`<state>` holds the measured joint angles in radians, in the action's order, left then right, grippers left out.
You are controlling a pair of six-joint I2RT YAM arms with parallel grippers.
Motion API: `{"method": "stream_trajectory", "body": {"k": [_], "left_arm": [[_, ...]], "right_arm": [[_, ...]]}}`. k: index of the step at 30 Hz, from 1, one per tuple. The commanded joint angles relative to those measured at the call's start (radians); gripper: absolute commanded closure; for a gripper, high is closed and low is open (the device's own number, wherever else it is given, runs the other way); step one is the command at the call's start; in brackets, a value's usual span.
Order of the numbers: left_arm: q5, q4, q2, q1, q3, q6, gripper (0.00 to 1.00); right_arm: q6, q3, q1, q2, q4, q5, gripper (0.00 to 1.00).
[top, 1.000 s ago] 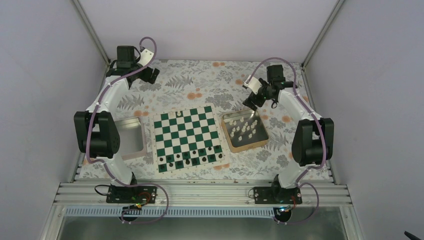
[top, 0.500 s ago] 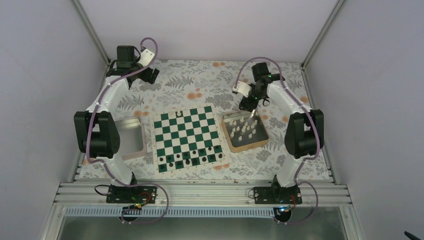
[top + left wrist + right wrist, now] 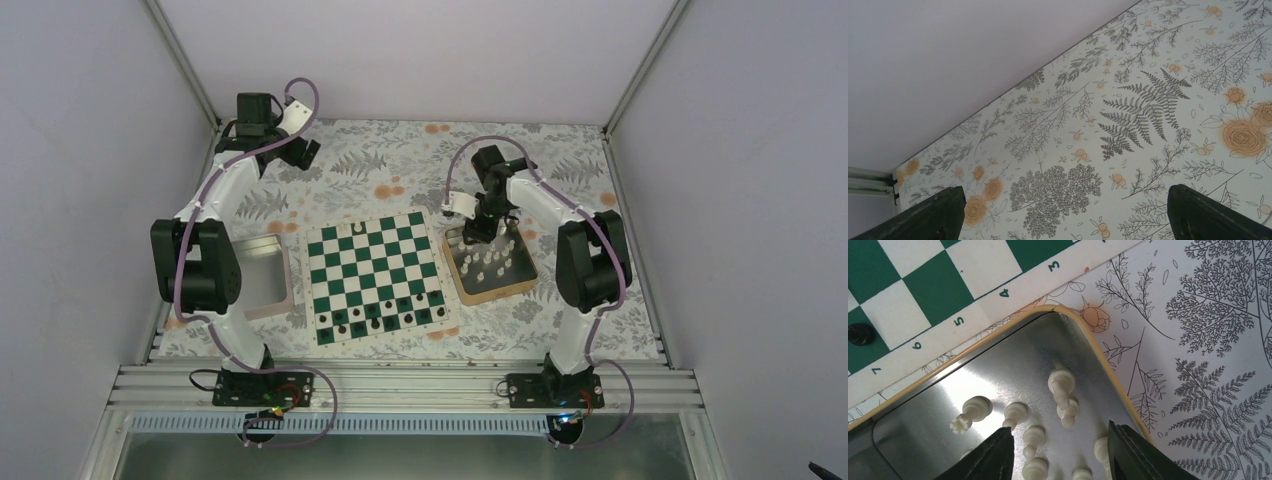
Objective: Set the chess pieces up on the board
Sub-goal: Pick up the chess piece from the storage box.
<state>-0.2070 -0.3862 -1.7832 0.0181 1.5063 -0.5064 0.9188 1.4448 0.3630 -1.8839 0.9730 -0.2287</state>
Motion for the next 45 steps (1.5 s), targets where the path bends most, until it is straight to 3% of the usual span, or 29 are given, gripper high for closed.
{"method": "stream_trajectory", "body": {"k": [1,26,45], "left_arm": [[-0.003,-0.005,-0.017,0.003,0.014,-0.012,0.0],[0.01,0.016,-0.018,0.003,-0.015,-0.025,0.0],[-0.01,0.015,-0.023,0.003,-0.032,-0.041,0.0]], "right_arm": [[0.02,-0.022,0.016,-0.006,0.008,-0.002,0.51],[0.046,0.005,0.058,-0.099,-0.095,0.09,0.65],[0.036,0.009,0.068,-0.086,-0.106,0.083,0.91]]}}
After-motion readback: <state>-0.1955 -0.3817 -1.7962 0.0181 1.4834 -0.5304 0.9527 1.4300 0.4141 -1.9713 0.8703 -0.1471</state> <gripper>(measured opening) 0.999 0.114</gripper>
